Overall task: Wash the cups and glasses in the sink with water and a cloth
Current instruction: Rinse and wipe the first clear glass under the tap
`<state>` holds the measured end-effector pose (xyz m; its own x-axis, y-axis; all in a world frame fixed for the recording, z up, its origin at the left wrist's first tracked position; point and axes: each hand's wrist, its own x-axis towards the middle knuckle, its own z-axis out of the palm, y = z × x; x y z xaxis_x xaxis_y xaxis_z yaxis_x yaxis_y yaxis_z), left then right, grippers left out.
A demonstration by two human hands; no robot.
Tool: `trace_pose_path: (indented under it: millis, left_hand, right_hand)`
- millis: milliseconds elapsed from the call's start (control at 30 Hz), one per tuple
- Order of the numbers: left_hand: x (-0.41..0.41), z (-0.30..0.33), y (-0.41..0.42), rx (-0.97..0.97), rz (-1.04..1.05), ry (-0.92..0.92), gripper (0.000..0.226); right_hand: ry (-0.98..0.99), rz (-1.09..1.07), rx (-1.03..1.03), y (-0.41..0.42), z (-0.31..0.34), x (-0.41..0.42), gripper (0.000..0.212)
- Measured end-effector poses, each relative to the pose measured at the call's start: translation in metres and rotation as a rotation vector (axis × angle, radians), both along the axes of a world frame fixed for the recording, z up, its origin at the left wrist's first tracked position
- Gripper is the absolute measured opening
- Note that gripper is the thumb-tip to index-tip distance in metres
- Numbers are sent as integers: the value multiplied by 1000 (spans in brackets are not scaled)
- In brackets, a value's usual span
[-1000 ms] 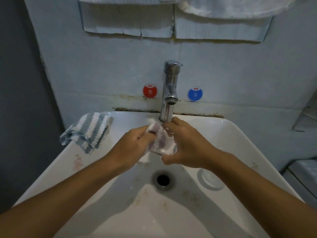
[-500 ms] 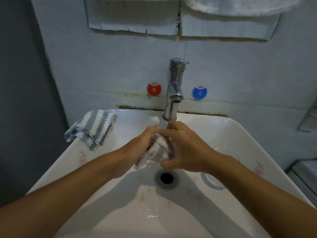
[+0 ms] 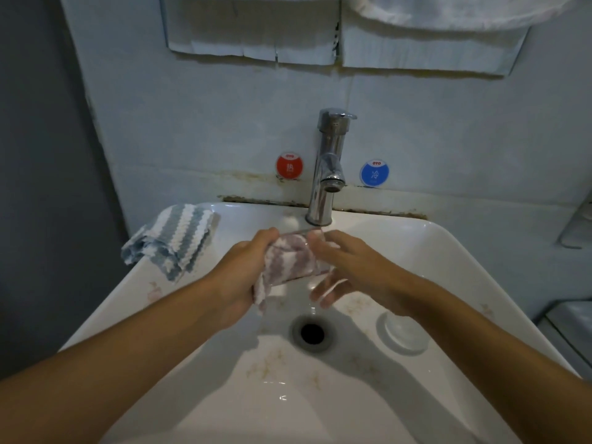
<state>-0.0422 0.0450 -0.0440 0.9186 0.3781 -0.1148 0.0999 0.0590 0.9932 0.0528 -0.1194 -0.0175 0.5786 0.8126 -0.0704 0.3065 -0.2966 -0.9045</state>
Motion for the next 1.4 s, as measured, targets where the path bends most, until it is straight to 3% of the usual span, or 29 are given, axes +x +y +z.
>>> trace_pose_path:
  millis: [200, 367, 467, 600, 767, 933, 1000, 1067, 1233, 1300, 1400]
  left_hand:
    - [1, -2, 1, -39, 24, -3, 47]
    - [0, 3, 2, 8, 65, 20, 63]
    - [0, 2, 1, 2, 73, 14, 59]
    - [3, -4, 1, 25, 63, 9, 66]
    - [6, -8, 3, -24, 63, 41, 69]
    - [4, -6, 3, 11, 98, 33, 72]
    - [3, -5, 0, 30, 95, 31, 80]
    - [3, -4, -2, 30, 87, 27, 80]
    - [2, -6, -1, -12, 56, 40, 69]
    - [-1, -3, 0, -94, 5, 19, 66]
    - [-1, -5, 0, 5, 38, 25, 65]
  right_hand:
    - [339, -6, 143, 0, -1, -1, 46]
    - [190, 4, 173, 0, -1, 4, 58]
    - [334, 44, 200, 0, 3, 0, 40]
    - [373, 4, 134, 1, 5, -3, 53]
    - [293, -32, 202, 3, -1, 1, 31]
    - [277, -21, 208, 5, -3, 3, 35]
    - [360, 0, 148, 4, 1, 1, 49]
    - [399, -3, 99, 2, 4, -3, 60]
    - [379, -6, 160, 4, -2, -2, 37]
    - [379, -5, 187, 3, -3, 0, 37]
    - [383, 3, 180, 4, -3, 1, 43]
